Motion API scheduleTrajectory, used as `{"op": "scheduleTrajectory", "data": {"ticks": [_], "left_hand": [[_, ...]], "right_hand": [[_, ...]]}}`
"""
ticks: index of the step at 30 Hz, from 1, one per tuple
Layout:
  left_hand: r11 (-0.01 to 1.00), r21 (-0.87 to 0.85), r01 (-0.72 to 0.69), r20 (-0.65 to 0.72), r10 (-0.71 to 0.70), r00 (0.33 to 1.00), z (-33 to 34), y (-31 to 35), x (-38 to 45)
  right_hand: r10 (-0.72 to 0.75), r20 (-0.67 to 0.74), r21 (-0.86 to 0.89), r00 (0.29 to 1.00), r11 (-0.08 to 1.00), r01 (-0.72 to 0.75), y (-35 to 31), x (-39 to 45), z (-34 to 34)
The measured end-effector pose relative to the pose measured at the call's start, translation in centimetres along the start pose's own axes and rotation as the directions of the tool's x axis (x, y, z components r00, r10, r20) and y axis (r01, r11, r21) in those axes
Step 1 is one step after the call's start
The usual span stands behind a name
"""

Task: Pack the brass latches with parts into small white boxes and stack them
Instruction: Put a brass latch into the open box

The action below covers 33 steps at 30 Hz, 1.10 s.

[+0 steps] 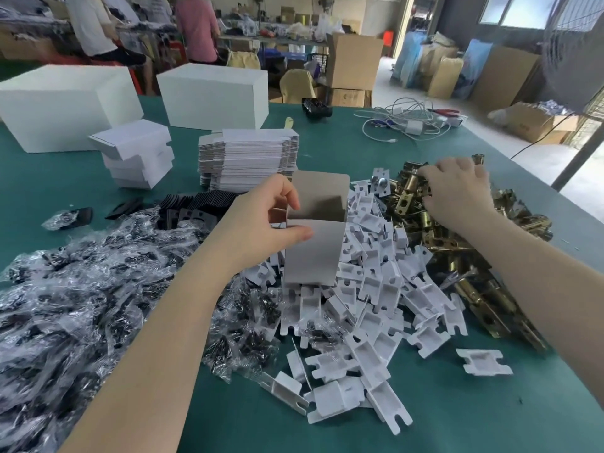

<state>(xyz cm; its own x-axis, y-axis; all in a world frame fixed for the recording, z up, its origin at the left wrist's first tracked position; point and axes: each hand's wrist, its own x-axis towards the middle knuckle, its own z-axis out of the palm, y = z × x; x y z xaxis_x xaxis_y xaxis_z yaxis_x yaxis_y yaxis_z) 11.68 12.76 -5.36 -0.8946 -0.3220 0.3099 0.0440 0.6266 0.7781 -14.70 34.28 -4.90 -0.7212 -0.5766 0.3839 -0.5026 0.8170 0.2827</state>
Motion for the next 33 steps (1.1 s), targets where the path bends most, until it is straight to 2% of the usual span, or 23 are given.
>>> {"op": "scheduleTrajectory", "data": {"ticks": [2, 5, 7, 10, 13, 17, 22, 26, 31, 33], "left_hand": [[1.0, -0.011, 0.002, -0.01, -0.002, 1.0, 0.1, -0.1, 0.1], [1.0, -0.009, 0.0, -0.003, 0.0, 1.0, 0.1, -0.1, 0.1], [1.0, -0.016, 0.001, -0.002, -0.001, 1.0, 0.1, 0.0, 0.1], [0.999, -0.03, 0.009, -0.004, -0.01, 1.0, 0.1, 0.0, 0.1], [0.999, -0.035, 0.009, -0.003, -0.009, 1.0, 0.1, 0.0, 0.0], [0.999, -0.048, 0.002, 0.002, -0.002, 1.0, 0.1, 0.0, 0.0], [0.998, -0.065, -0.008, 0.003, 0.008, 1.0, 0.1, 0.0, 0.0], [0.997, -0.073, 0.006, 0.007, -0.005, 1.0, 0.1, 0.0, 0.0], [0.997, -0.075, 0.004, -0.001, -0.004, 1.0, 0.0, 0.0, 0.0], [0.998, -0.07, 0.007, 0.003, -0.007, 1.0, 0.0, 0.1, 0.0]], "right_hand": [[-0.066, 0.009, -0.05, 0.998, 0.997, 0.067, -1.1, 0.8, 0.0], [-0.219, 0.145, -0.273, 0.965, 0.928, 0.252, -1.9, 1.8, -0.4], [-0.253, 0.205, -0.398, 0.945, 0.861, 0.317, -1.7, 2.5, -0.3], [-0.266, 0.244, -0.447, 0.932, 0.822, 0.352, -1.5, 3.3, -0.3], [-0.27, 0.209, -0.435, 0.94, 0.835, 0.336, -1.2, 3.9, -0.2], [-0.123, 0.195, -0.301, 0.973, 0.937, 0.179, -0.9, 4.5, 0.2], [-0.03, 0.122, -0.152, 0.992, 0.987, 0.048, -0.2, 5.6, 1.3], [-0.006, 0.15, -0.218, 0.989, 0.975, 0.039, 0.1, 6.0, 1.4], [0.007, 0.106, -0.103, 0.994, 0.995, 0.004, 0.4, 6.1, 1.1], [-0.033, 0.054, -0.129, 0.998, 0.991, 0.04, 0.3, 5.7, 0.1]]}}
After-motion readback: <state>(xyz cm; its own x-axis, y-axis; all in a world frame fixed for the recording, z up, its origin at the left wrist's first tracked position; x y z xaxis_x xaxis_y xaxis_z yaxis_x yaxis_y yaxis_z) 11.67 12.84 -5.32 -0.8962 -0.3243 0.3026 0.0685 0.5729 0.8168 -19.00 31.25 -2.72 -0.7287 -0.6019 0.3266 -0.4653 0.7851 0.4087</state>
